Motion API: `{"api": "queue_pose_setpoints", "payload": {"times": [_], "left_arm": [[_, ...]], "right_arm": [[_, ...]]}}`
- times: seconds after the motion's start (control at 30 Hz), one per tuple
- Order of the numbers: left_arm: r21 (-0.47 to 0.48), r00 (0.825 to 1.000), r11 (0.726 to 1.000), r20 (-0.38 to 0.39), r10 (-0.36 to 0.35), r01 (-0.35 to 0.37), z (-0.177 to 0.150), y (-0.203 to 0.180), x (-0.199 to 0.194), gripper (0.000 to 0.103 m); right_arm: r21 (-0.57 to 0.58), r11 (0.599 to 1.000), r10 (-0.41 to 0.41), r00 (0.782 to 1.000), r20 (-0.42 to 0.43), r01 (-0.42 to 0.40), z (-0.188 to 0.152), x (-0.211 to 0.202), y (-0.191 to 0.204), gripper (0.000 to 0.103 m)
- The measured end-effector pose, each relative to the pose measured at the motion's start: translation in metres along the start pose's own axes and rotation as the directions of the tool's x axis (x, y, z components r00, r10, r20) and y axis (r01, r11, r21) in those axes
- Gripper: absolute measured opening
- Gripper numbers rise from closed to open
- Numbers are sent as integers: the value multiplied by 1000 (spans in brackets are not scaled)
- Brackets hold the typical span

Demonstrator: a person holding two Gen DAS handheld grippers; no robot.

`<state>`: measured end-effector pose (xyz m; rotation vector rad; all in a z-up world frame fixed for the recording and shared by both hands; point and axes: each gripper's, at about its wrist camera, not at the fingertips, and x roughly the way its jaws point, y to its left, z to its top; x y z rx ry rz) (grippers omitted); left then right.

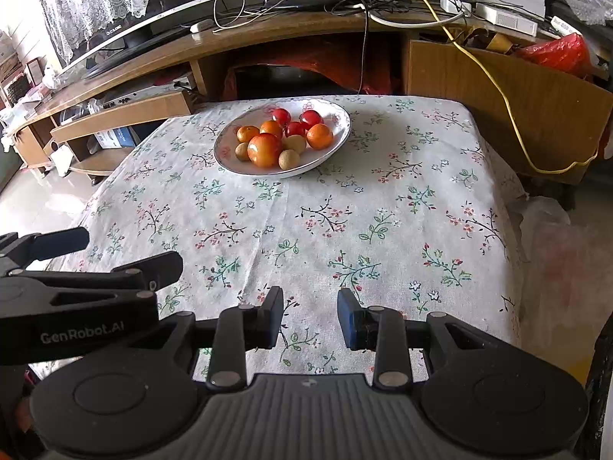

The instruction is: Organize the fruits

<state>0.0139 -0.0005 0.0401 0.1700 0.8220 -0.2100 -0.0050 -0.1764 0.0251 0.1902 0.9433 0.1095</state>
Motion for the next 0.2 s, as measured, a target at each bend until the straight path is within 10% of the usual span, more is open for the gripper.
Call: {"api": "queue_pose_setpoints", "payload": {"times": [0.2], "left_arm": [[5,1000,1000,11,21,-21,0,0,-1,101]], "right_arm": [[-8,1000,2,1000,-3,-2,0,0,1,33]]}}
